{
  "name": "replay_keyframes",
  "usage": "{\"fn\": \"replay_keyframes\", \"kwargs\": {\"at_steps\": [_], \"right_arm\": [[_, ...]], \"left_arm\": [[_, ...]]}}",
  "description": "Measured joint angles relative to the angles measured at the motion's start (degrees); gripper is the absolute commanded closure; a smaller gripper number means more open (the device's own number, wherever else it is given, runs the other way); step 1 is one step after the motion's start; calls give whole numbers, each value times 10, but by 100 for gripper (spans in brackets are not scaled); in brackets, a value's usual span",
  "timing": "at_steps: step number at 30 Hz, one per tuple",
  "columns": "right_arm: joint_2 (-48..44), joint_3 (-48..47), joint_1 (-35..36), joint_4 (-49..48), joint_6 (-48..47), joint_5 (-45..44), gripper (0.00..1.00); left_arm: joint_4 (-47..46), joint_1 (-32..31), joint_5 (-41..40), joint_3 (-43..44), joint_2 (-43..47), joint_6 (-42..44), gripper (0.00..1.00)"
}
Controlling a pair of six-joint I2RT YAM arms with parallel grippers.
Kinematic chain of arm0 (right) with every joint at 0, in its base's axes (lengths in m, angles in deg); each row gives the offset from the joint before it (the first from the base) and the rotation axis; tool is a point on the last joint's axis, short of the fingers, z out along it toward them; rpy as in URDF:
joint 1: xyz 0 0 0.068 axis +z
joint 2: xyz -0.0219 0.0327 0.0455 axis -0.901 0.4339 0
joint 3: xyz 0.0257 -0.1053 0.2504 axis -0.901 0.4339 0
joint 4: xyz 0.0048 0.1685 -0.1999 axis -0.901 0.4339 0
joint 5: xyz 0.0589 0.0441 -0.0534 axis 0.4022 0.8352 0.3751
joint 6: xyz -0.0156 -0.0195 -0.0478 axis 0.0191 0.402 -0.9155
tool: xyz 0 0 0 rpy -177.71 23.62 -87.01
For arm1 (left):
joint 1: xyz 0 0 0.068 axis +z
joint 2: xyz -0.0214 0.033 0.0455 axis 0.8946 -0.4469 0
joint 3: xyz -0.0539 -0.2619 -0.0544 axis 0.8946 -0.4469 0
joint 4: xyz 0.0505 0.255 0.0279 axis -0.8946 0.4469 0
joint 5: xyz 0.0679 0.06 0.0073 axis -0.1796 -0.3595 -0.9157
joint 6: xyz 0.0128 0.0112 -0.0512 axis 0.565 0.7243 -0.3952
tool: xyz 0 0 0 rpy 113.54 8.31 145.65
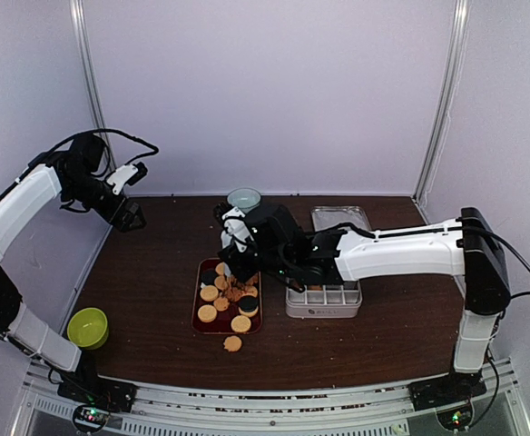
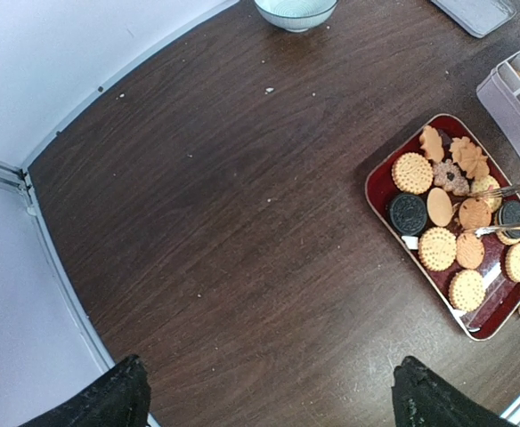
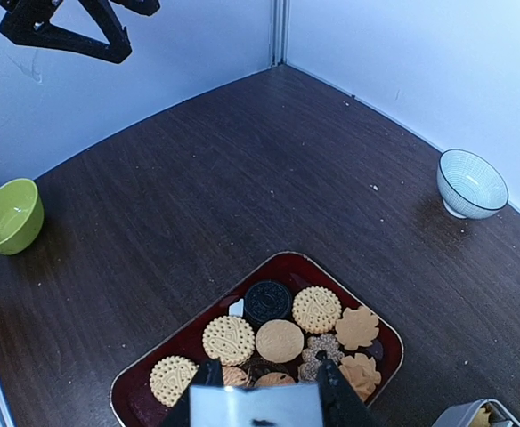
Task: Pack the cookies
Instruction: Pick up the fake cookies from the plate, then place the fake cookies in the empty pocket of the box.
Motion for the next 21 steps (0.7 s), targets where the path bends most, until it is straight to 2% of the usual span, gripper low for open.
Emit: {"fn": "replay_keyframes", "kwargs": {"at_steps": [7, 13, 21], "right_arm": [[-25, 5, -4, 14, -1, -5, 89], [-121, 31, -27, 14, -4, -11, 89], [-280, 184, -75, -3, 0, -60, 90]], "left_arm": [[0, 0, 0, 0, 0, 0, 2], [0, 0, 0, 0, 0, 0, 2], [0, 0, 3, 0, 0, 2, 2]]}}
